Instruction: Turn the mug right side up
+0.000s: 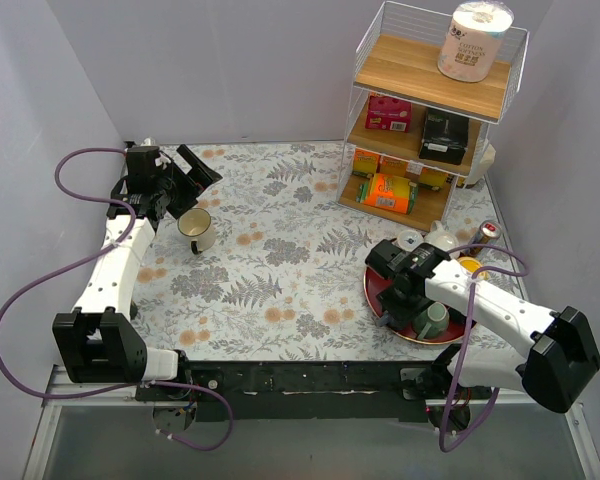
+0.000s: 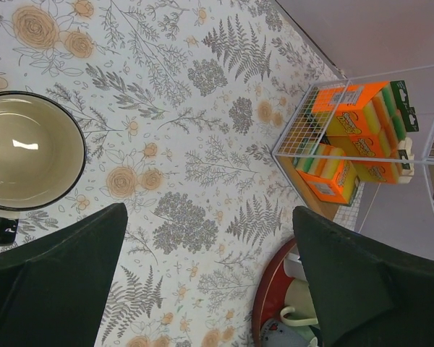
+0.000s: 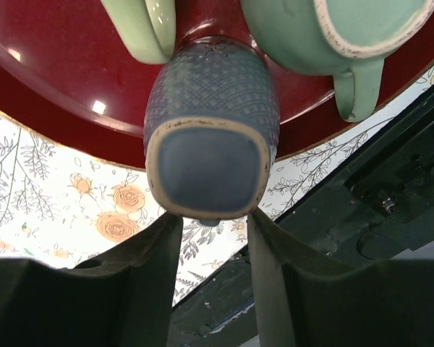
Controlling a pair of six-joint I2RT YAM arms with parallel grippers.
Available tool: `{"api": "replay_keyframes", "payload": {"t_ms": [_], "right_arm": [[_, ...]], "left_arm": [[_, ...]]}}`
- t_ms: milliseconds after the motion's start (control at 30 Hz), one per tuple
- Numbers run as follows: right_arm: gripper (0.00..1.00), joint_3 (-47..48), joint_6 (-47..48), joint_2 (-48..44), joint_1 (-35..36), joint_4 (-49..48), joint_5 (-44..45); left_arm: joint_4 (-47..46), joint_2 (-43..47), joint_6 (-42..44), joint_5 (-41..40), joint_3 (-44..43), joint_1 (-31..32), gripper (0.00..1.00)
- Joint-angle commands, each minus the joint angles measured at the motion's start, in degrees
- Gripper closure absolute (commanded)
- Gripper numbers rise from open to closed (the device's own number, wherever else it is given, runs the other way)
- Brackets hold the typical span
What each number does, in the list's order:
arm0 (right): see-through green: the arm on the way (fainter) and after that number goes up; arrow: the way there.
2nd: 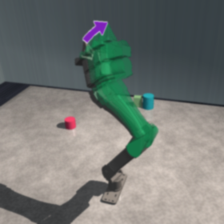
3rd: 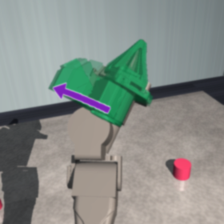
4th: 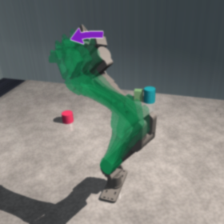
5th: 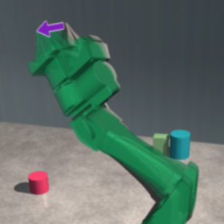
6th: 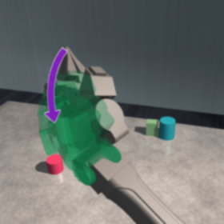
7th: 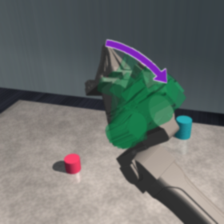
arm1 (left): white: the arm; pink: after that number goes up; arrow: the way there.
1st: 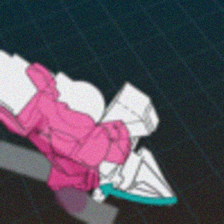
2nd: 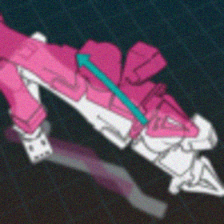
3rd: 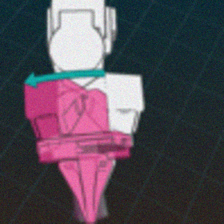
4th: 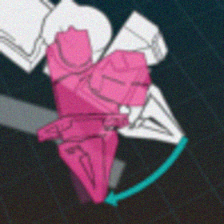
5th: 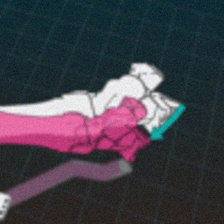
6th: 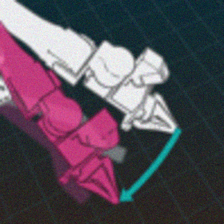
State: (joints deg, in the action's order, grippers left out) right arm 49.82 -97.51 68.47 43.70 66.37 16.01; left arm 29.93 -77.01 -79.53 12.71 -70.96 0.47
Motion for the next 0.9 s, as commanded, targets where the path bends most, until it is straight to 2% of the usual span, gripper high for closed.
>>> {"api": "replay_keyframes", "payload": {"t_ms": [0,167,267,367,400,633,867], "right_arm": [[0.54,-1.3,-3.12,1.23,0.42,0.26,3.24],[0.63,-2.71,-2.95,1.58,0.42,-0.54,4.12],[0.76,-2.98,-2.33,1.76,0.42,-1.41,4.2],[0.97,-2.45,-1.1,1.76,0.42,-1.59,4.29],[0.99,-1.67,-0.75,1.67,0.42,-1.42,4.38],[0.99,3.87,2.33,0.0,0.42,0.51,4.47],[0.99,8.71,6.89,-4.21,0.51,-1.93,1.31]], "left_arm": [[-0.49,0.11,-0.54,2.23,-0.5,-0.3,0.02],[-0.58,0.11,-0.54,2.76,-0.32,-0.38,0.02],[-0.58,0.2,-0.63,3.11,-0.23,-0.38,0.02],[-0.49,0.28,-0.89,3.55,-0.06,-0.38,0.02],[-0.23,0.28,-1.07,3.46,-0.06,-0.38,0.02],[2.5,1.34,-2.3,0.3,-0.06,-0.38,0.02],[0.31,2.22,-3.7,6.7,0.29,-0.12,0.02]]}}
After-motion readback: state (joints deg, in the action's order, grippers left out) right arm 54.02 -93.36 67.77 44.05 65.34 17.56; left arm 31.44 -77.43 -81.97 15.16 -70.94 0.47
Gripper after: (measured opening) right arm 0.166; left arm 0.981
